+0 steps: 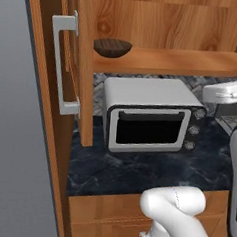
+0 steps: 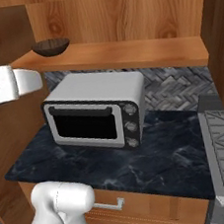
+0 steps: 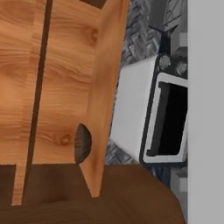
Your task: Take the smaller bowl and place it next to the appetizer plate on the dining counter , and place the larger bowl next to the plate with cooked food.
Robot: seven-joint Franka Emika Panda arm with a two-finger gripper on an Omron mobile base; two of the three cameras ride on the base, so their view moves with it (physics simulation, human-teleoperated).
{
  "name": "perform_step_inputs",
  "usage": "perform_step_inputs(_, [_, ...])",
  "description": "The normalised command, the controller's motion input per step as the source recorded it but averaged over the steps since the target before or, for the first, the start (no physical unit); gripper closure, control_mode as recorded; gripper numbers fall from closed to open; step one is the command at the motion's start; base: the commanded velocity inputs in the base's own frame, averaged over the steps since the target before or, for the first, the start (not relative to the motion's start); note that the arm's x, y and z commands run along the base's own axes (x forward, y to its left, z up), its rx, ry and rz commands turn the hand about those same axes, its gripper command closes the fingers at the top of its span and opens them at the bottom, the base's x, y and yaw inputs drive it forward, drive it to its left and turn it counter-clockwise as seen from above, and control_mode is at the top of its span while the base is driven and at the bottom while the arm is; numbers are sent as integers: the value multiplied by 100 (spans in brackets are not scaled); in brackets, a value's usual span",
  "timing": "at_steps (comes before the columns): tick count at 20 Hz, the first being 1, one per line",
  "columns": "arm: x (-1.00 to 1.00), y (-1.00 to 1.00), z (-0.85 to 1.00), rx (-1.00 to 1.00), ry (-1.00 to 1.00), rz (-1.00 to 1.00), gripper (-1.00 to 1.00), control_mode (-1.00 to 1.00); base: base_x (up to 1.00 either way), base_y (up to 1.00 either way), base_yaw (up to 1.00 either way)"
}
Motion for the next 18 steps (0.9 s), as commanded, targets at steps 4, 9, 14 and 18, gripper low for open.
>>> perform_step_inputs(4, [-3, 0, 1, 49, 12, -22, -100, -100, 0, 0, 0])
perform_step_inputs(9, [-10, 0, 0, 44, 8, -16, -100, -100, 0, 0, 0])
perform_step_inputs(14, [22, 10, -17, 34, 13, -2, -100, -100, 0, 0, 0])
perform_step_inputs(18, [58, 42, -9, 6, 0, 4, -100, -100, 0, 0, 0])
